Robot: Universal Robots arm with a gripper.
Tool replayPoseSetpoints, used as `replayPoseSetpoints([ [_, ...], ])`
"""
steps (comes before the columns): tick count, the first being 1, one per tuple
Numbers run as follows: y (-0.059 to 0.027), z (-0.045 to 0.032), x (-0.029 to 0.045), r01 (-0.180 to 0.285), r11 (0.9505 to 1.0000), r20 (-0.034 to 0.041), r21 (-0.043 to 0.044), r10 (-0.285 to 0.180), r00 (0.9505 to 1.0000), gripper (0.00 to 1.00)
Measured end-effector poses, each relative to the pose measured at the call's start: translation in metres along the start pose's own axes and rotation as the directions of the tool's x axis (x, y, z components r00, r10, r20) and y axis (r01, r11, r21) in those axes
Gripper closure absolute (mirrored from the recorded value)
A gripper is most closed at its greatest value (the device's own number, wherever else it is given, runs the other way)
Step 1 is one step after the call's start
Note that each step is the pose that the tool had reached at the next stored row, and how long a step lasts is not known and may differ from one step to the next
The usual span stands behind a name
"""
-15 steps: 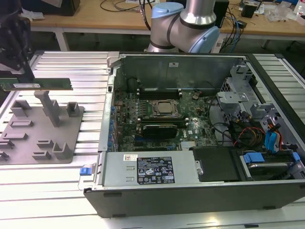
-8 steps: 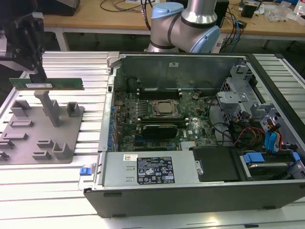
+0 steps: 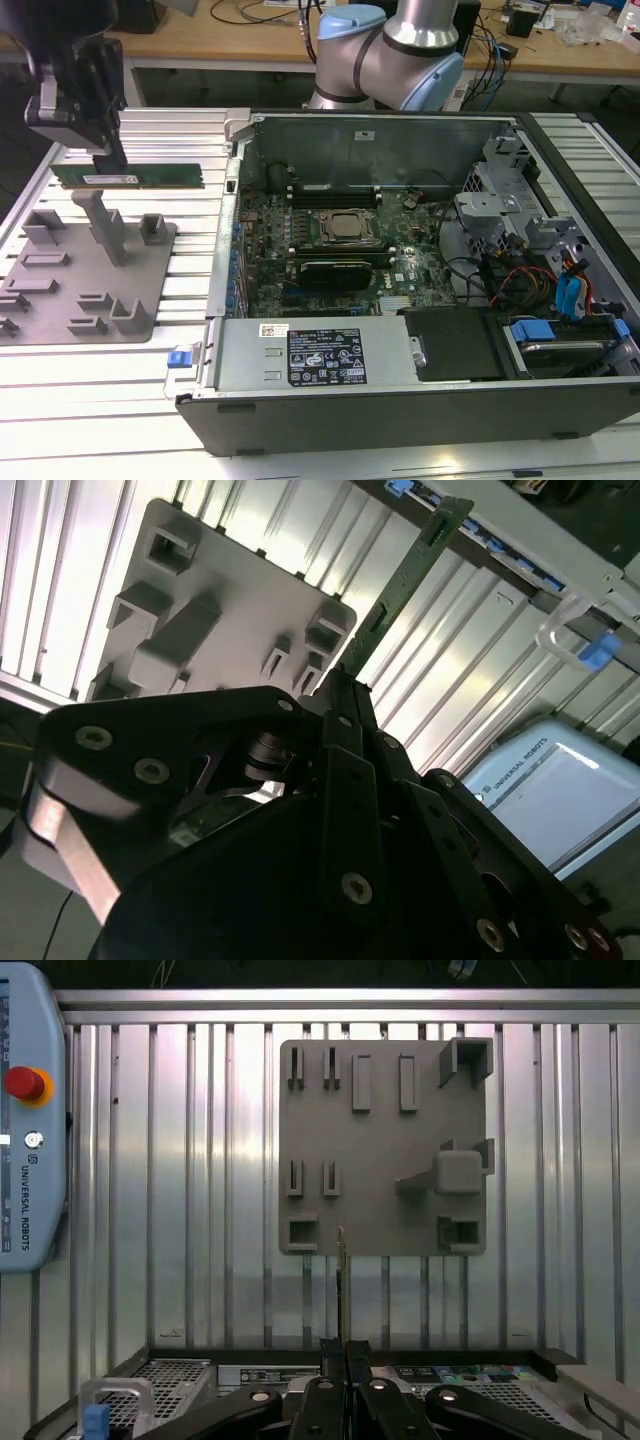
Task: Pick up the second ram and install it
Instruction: 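Pick up the second ram and move it above second insertion slot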
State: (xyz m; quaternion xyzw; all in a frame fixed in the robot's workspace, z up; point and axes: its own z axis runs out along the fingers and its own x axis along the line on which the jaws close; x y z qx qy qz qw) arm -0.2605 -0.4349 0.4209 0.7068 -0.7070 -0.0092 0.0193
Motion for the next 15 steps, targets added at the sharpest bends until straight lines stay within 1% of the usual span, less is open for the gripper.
replayPoseSetpoints([
  [1, -0.0048, -0.0002, 0.0, 0.0, 1.0, 0.0, -0.0001, 0.0, 1.0, 0.91],
  [2, -0.0113, -0.0005, 0.0, 0.0, 1.0, -0.0001, -0.0001, 0.0, 1.0, 0.91],
  [3, -0.0196, -0.0007, 0.0, 0.0, 1.0, 0.0001, 0.0, 0.0, 1.0, 0.91],
  [4, -0.0257, -0.001, 0.0, 0.0, 1.0, 0.0, -0.0001, 0.0, 1.0, 0.91],
  [6, -0.0307, -0.0012, 0.0, 0.0, 1.0, 0.0, 0.0, 0.0, 1.0, 0.91],
  [9, -0.042, -0.0016, 0.0, 0.0, 1.0, 0.0, -0.0001, 0.0, 1.0, 0.91],
  [13, -0.0649, -0.0025, 0.0, 0.0, 1.0, 0.0, -0.0001, 0.0, 1.0, 0.91],
  [15, -0.0745, -0.0028, 0.0, 0.0, 1.0, -0.0001, -0.0001, 0.0, 1.0, 0.91],
])
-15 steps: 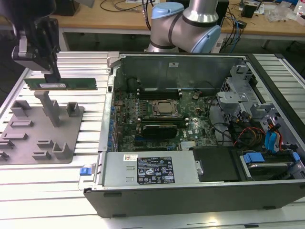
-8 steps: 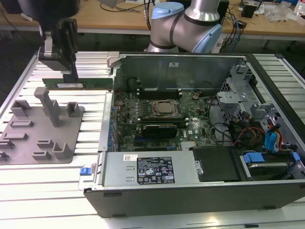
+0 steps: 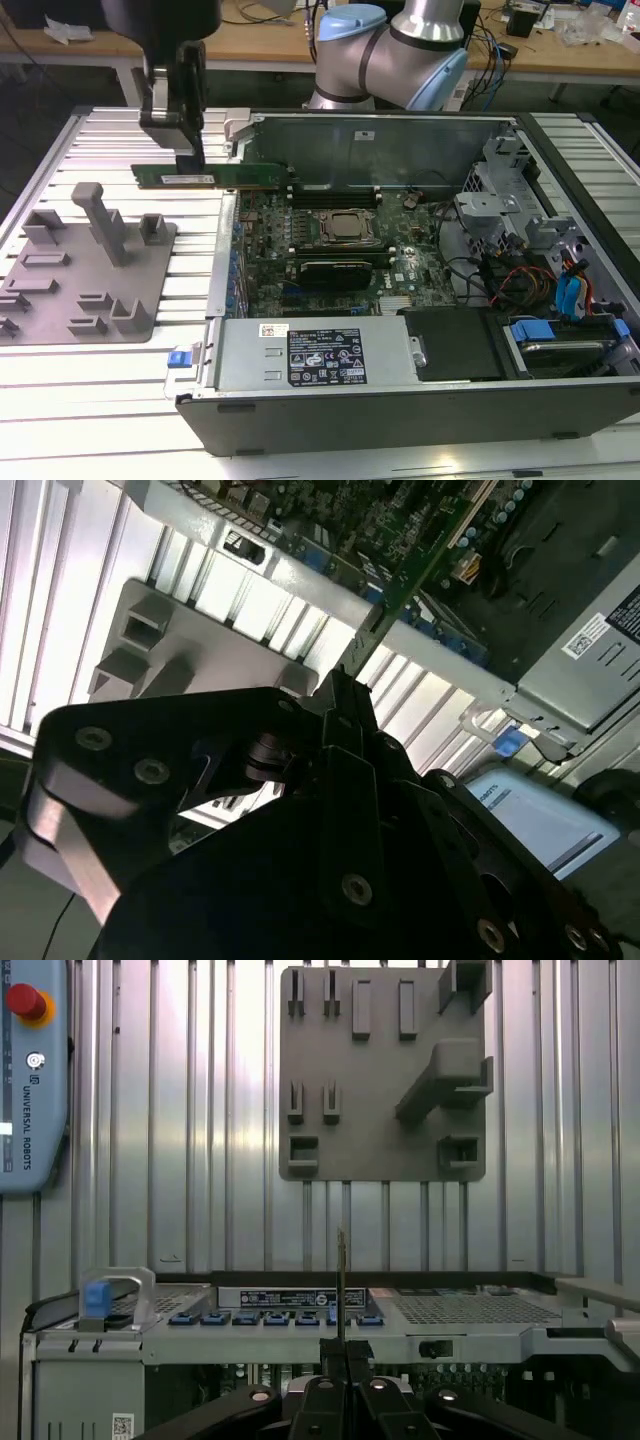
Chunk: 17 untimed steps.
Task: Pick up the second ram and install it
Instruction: 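Pick up the second ram and move it above second insertion slot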
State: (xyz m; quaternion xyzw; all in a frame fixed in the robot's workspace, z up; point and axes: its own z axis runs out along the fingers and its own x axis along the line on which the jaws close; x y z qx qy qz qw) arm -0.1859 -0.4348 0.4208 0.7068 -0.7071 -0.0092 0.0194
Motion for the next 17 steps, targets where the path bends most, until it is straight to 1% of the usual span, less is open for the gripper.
replayPoseSetpoints([
  [2, -0.0138, -0.0004, 0.0, 0.0, 1.0, 0.0001, 0.0, 0.0, 1.0, 0.91],
  [4, -0.0214, -0.0007, 0.0, 0.0, 1.0, 0.0001, 0.0001, 0.0, 1.0, 0.91],
  [5, -0.0239, -0.0008, 0.0, 0.0, 1.0, 0.0, 0.0, 0.0, 1.0, 0.91],
  [7, -0.0353, -0.0011, 0.0, 0.0, 1.0, 0.0, 0.0, 0.0, 1.0, 0.91],
  [10, -0.0576, -0.0011, 0.0, 0.0, 1.0, 0.0001, -0.0001, 0.0, 1.0, 0.91],
  [11, -0.0687, -0.0009, 0.0, 0.0, 1.0, 0.0001, -0.0001, 0.0, 1.0, 0.91],
  [13, -0.0769, -0.0006, -0.0001, 0.0, 1.0, 0.0001, -0.0001, 0.0, 1.0, 0.91],
  [14, -0.083, -0.0003, -0.0002, 0.0, 1.0, 0.0001, -0.0002, 0.0, 1.0, 0.91],
  [16, -0.0921, 0.0002, -0.0004, 0.0, 1.0, 0.0001, -0.0003, 0.0, 1.0, 0.91],
  [17, -0.103, 0.0007, -0.001, 0.0, 1.0, 0.0001, -0.0005, 0.0, 1.0, 0.91],
])
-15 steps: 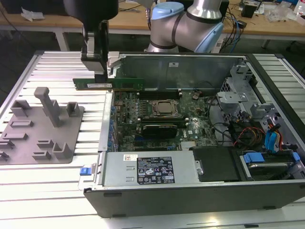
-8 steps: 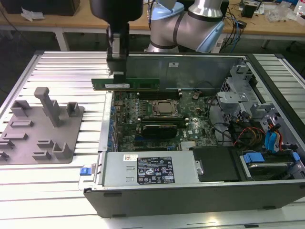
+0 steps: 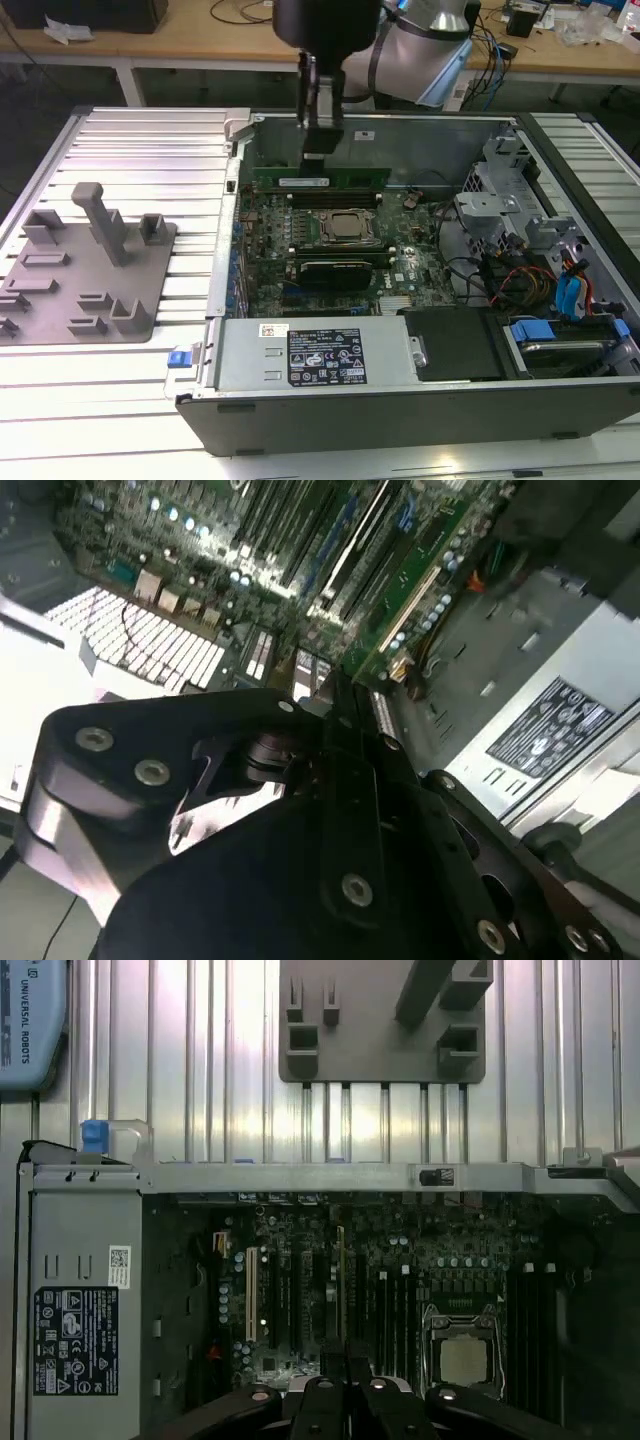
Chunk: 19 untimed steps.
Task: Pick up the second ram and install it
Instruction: 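Pick up the second ram and move it above second insertion slot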
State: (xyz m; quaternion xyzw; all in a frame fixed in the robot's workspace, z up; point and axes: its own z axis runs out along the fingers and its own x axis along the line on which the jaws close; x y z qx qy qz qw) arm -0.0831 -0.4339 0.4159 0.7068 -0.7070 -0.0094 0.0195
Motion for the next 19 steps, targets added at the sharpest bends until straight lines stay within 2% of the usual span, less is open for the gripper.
replayPoseSetpoints([
  [1, -0.01, 0.0005, -0.0007, 0.0, 1.0, -0.0001, -0.0002, 0.0, 1.0, 0.91],
  [3, -0.0178, 0.001, -0.001, 0.0, 1.0, -0.0001, -0.0004, 0.0, 1.0, 0.91],
  [6, -0.0181, 0.0013, -0.0014, 0.0, 1.0, 0.0002, -0.0003, 0.0, 1.0, 0.91],
  [9, -0.0184, 0.0024, -0.0065, 0.0, 1.0, -0.0001, -0.0004, 0.0, 1.0, 0.91],
  [11, -0.0194, 0.0042, -0.0178, 0.0, 1.0, -0.0015, -0.0005, 0.0, 1.0, 0.91],
  [13, -0.0211, 0.0115, -0.0257, 0.0, 1.0, -0.0064, -0.0013, 0.0, 1.0, 0.91],
  [19, -0.0232, 0.0221, -0.0295, -0.001, 1.0, -0.0091, -0.0028, 0.001, 1.0, 0.91],
])
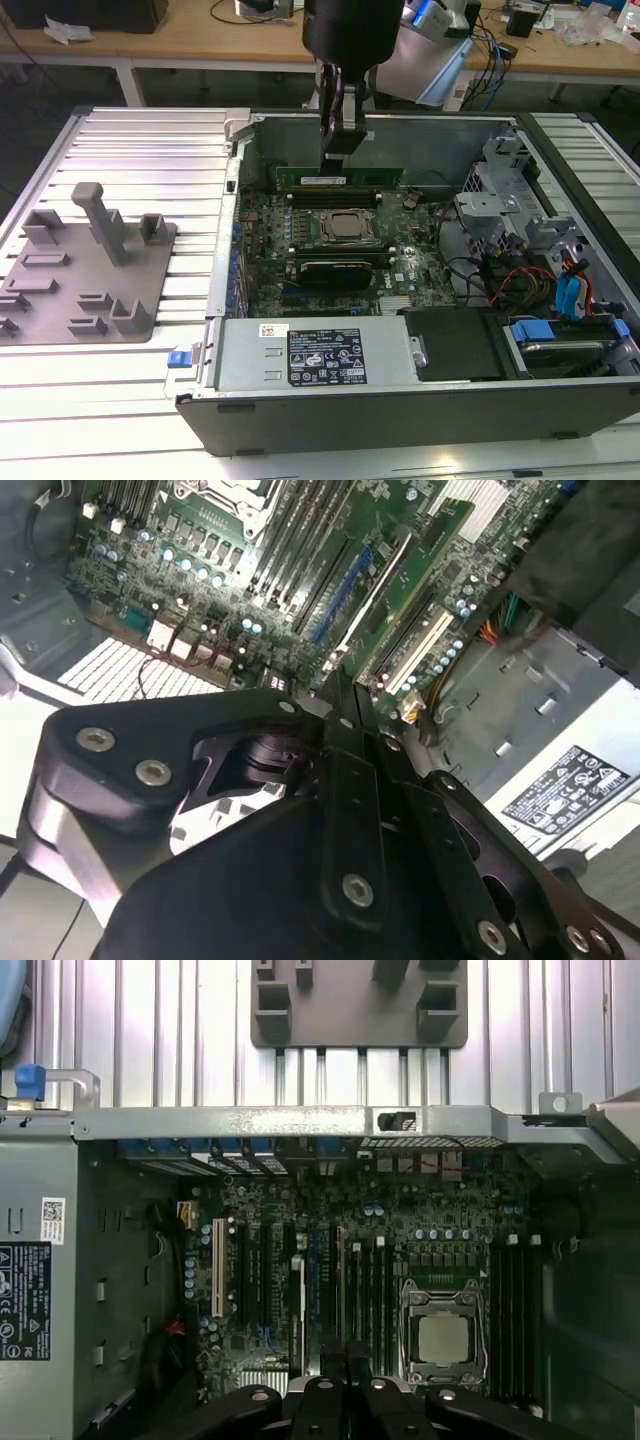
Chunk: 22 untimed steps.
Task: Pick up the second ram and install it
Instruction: 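Pick up the second ram and move it above second insertion slot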
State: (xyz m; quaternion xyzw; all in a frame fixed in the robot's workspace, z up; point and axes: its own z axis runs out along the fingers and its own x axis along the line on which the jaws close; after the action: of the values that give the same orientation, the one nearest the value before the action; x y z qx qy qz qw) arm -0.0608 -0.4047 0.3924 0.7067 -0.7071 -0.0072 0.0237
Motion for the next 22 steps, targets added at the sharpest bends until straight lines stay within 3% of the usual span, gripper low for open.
replayPoseSetpoints([
  [5, -0.0045, 0.0131, -0.0044, 0.0, 1.0, -0.0067, -0.0032, 0.0, 1.0, 0.91],
  [10, -0.0103, 0.0238, -0.012, 0.0, 1.0, -0.0071, -0.0038, 0.0, 1.0, 0.91],
  [14, -0.0135, 0.0336, -0.0132, 0.001, 1.0, 0.0091, -0.0037, -0.001, 1.0, 0.91],
  [22, -0.0178, 0.056, -0.0144, 0.001, 1.0, 0.0092, -0.0038, -0.001, 1.0, 0.91],
])
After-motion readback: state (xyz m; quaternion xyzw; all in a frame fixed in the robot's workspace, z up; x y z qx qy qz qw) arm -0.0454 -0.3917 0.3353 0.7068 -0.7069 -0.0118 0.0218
